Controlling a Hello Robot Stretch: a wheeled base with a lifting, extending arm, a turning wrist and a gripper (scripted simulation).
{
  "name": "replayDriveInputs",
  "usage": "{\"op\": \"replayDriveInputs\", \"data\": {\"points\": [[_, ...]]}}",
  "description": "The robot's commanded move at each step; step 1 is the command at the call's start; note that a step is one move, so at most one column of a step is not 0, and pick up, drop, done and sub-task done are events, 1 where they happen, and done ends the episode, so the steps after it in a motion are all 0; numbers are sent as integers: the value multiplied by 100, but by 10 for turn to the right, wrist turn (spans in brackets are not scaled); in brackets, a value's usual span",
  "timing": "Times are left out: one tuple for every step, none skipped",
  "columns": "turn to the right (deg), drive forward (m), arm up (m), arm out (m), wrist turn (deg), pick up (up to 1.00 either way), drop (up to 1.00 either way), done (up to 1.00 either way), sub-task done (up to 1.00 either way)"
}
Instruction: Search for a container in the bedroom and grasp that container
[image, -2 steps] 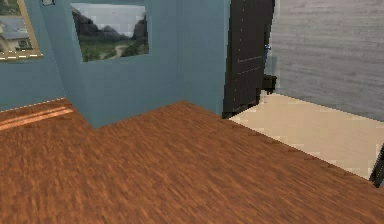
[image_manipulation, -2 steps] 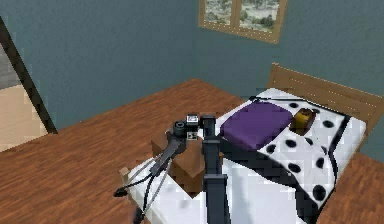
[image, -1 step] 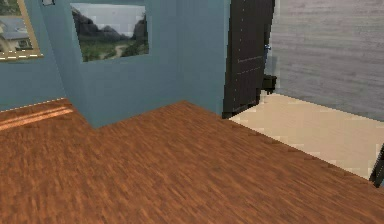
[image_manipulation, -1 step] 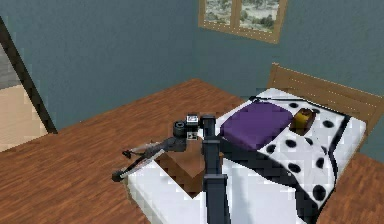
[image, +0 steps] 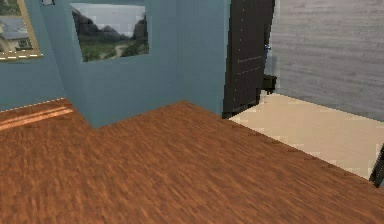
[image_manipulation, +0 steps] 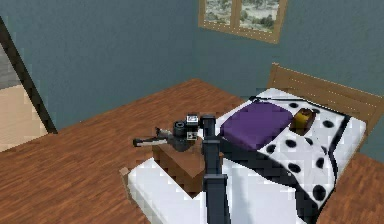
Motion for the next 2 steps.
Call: {"op": "replayDriveInputs", "data": {"points": [[0,0,0,0,450,0,0,0,0],[0,0,0,0,90,0,0,0,0]]}}
